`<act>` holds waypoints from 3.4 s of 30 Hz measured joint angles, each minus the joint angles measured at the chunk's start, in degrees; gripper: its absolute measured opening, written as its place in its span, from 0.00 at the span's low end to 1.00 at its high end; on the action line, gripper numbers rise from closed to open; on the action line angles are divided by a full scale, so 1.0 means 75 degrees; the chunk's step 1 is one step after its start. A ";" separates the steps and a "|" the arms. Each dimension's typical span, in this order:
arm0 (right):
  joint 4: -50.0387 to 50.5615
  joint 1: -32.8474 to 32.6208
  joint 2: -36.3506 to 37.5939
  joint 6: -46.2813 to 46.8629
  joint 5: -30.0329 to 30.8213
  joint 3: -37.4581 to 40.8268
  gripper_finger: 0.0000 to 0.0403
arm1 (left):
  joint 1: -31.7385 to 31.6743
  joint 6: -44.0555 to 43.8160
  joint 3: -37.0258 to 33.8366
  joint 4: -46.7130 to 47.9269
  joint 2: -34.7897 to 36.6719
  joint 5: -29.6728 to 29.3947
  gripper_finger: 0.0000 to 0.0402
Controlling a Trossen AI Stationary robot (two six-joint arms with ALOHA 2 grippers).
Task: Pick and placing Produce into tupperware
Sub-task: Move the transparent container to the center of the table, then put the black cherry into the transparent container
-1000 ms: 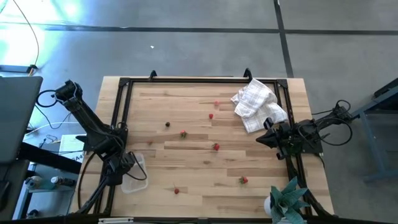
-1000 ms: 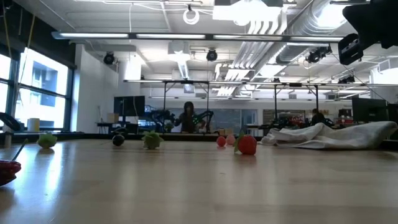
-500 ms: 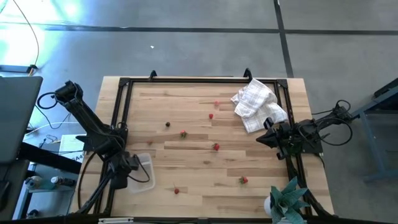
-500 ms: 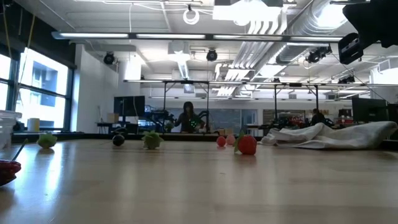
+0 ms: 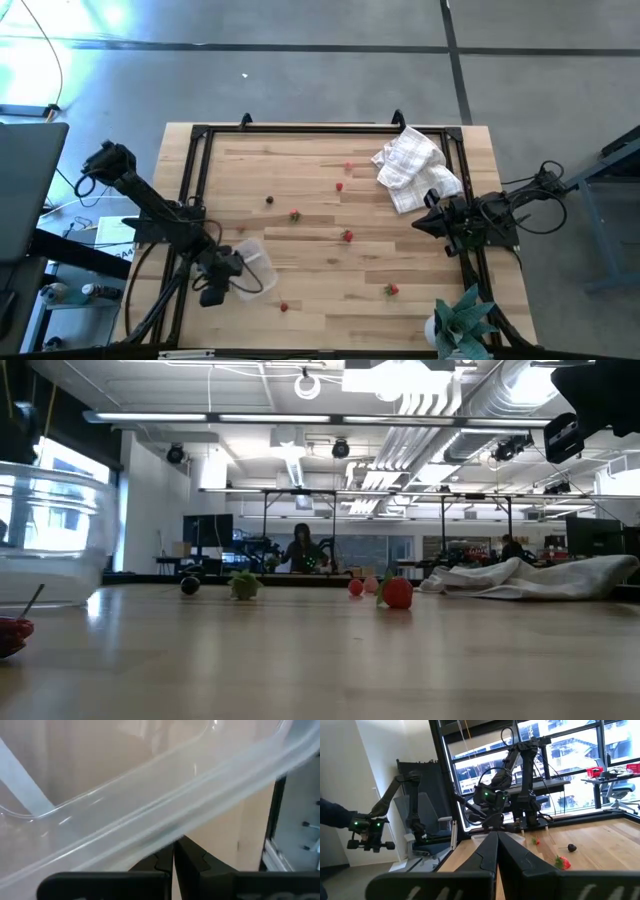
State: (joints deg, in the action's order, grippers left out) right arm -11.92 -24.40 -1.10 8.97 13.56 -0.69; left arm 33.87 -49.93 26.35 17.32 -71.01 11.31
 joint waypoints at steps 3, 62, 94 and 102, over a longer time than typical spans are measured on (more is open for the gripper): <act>0.0000 0.0000 0.0000 0.0000 0.0000 0.0000 0.00 | -0.0542 0.0593 0.0002 -0.0136 -0.0148 0.0002 0.01; -0.0058 0.0001 0.0000 -0.0001 0.0201 0.0000 0.00 | -0.4466 0.5943 0.2235 0.1572 -0.1663 -0.0128 0.01; -0.0131 0.0003 0.0000 -0.0003 0.0210 0.0000 0.00 | -0.3615 0.6227 0.3299 -0.0433 -0.3423 0.0623 0.01; -0.0111 0.0000 0.0000 -0.0003 0.0207 0.0000 0.00 | -0.3615 0.6119 0.3284 0.0379 -0.3423 0.0449 0.01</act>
State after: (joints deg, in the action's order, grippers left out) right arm -12.75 -24.40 -1.10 8.95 15.11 -0.69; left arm 6.76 -4.03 50.98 20.16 -96.68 14.68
